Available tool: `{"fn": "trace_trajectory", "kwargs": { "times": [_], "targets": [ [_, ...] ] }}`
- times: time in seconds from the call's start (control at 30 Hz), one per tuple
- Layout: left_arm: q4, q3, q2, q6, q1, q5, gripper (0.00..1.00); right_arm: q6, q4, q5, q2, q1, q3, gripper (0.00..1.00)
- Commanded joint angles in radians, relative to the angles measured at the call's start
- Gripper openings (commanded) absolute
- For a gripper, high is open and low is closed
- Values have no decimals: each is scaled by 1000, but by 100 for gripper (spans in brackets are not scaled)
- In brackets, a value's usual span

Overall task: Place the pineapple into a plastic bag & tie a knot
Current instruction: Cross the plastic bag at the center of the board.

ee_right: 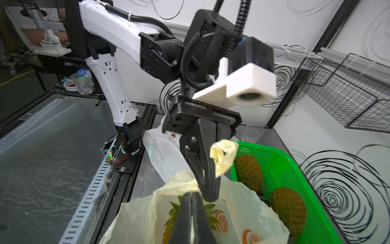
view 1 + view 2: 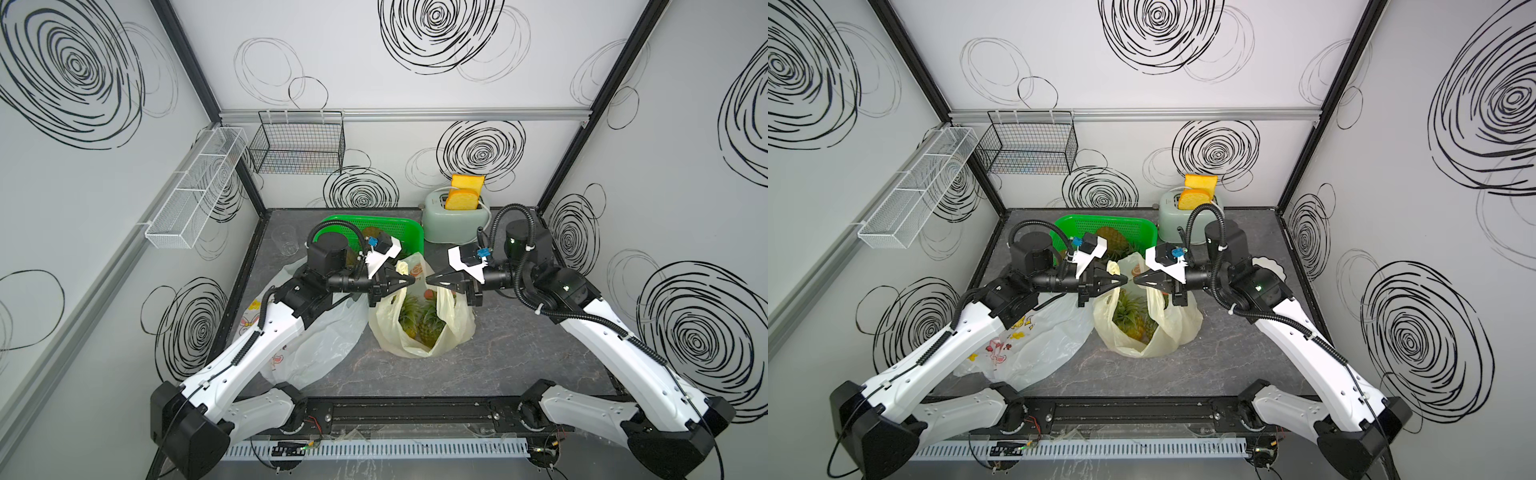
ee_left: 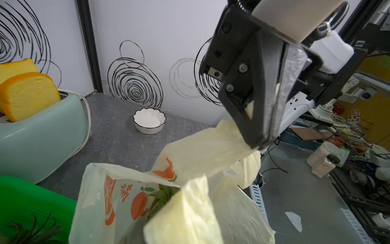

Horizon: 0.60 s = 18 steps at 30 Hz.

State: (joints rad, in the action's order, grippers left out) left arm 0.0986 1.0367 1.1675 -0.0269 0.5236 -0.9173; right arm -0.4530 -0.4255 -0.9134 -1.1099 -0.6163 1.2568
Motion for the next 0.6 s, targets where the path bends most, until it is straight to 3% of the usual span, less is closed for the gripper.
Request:
{"fn": "trace_trajectory", "kwargs": {
  "times": [0.0, 0.17, 0.23, 0.4, 0.57],
  "targets": [
    [-2, 28, 12, -100, 0, -75, 18, -18, 51, -35, 4, -7, -1, 0],
    [-17, -12, -33, -114, -26, -75, 53, -36, 47, -9, 2, -6, -7, 0],
    [-41, -40, -68, -107, -40, -76, 60, -41, 44, -4, 5, -5, -8, 0],
    [-85, -121, -155, -95, -88, -78, 65, -42, 32, -10, 4, -4, -5, 0],
    [-151, -194, -232, -82, -97, -97, 93, -47, 8, -16, 2, -4, 7, 0]
  ]
}}
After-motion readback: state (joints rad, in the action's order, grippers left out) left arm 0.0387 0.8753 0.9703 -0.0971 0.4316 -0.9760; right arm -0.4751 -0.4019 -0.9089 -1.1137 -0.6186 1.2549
